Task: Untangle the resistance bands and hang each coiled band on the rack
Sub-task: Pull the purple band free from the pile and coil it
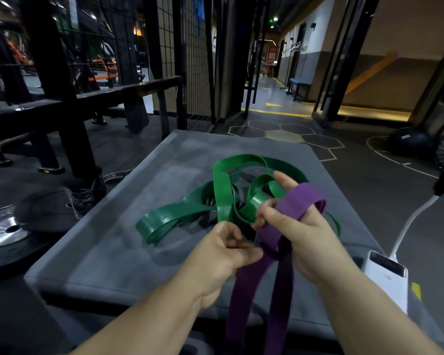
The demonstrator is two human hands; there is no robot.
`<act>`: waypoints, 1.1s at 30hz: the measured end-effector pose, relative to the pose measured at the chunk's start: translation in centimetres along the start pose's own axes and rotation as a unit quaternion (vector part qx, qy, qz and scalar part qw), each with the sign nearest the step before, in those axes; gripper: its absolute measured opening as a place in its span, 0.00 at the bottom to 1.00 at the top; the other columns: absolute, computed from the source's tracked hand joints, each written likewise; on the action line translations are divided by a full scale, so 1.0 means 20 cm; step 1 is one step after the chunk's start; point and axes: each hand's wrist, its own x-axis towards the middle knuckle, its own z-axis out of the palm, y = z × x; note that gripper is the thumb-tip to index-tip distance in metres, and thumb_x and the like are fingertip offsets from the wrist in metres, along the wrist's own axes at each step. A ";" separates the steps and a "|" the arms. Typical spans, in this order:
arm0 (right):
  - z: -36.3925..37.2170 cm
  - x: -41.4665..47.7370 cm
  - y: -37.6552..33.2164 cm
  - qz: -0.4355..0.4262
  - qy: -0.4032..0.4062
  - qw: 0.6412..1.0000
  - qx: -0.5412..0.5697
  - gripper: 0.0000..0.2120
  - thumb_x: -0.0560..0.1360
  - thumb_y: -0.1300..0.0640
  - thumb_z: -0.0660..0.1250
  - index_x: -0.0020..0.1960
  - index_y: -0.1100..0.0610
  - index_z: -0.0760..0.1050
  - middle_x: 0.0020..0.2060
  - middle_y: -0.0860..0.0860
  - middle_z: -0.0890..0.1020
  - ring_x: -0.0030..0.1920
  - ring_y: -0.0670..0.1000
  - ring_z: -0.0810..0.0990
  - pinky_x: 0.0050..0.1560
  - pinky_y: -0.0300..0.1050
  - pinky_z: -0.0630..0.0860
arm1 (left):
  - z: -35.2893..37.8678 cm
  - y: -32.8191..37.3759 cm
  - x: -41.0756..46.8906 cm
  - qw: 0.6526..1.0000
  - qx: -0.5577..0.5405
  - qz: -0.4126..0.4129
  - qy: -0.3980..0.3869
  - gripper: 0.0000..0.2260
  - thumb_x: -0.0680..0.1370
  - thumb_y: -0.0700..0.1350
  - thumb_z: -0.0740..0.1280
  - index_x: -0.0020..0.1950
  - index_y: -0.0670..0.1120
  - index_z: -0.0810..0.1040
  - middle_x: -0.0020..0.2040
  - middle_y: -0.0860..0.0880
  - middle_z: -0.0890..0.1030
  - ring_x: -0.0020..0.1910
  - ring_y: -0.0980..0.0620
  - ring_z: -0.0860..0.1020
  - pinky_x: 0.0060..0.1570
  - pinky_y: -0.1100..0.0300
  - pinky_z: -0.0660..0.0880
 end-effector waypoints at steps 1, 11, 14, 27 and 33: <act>0.01 -0.01 0.02 0.008 -0.001 1.000 -0.023 0.31 0.68 0.55 0.72 0.67 0.39 0.67 0.40 0.50 0.82 0.48 0.52 0.82 0.60 0.54 0.75 | 0.00 0.00 0.00 1.000 -0.018 0.010 0.012 0.18 0.62 0.37 0.75 0.40 0.46 0.67 0.37 0.44 0.80 0.40 0.45 0.77 0.40 0.53 0.71; 0.02 0.00 0.05 -0.027 0.043 0.960 -0.277 0.02 0.78 0.60 0.67 0.50 0.55 0.77 0.46 0.42 0.79 0.47 0.32 0.78 0.45 0.25 0.72 | -0.02 0.01 -0.03 0.990 -0.108 -0.011 -0.091 0.20 0.66 0.25 0.65 0.55 0.39 0.72 0.46 0.40 0.82 0.46 0.42 0.77 0.44 0.55 0.73; 0.02 -0.01 0.06 -0.040 0.044 0.952 -0.301 0.08 0.78 0.59 0.67 0.50 0.46 0.76 0.35 0.39 0.79 0.38 0.38 0.78 0.40 0.30 0.72 | 0.01 0.00 -0.03 0.998 -0.024 0.007 -0.051 0.17 0.70 0.22 0.64 0.49 0.41 0.71 0.42 0.45 0.81 0.41 0.51 0.78 0.40 0.60 0.75; -0.10 0.03 0.04 0.031 0.145 0.981 -0.124 0.12 0.69 0.37 0.68 0.39 0.45 0.78 0.33 0.46 0.75 0.36 0.47 0.73 0.45 0.50 0.71 | 0.00 0.02 -0.06 0.981 0.169 -0.015 -0.099 0.03 0.82 0.40 0.60 0.54 0.47 0.71 0.39 0.54 0.77 0.38 0.59 0.74 0.45 0.63 0.72; -0.12 0.01 0.10 0.124 -0.098 0.981 -0.115 0.39 0.59 0.18 0.61 0.40 0.55 0.80 0.35 0.51 0.80 0.39 0.49 0.78 0.47 0.48 0.75 | -0.02 0.20 -0.07 0.993 0.017 0.113 -0.036 0.08 0.79 0.46 0.62 0.54 0.46 0.65 0.33 0.56 0.73 0.34 0.59 0.68 0.40 0.62 0.67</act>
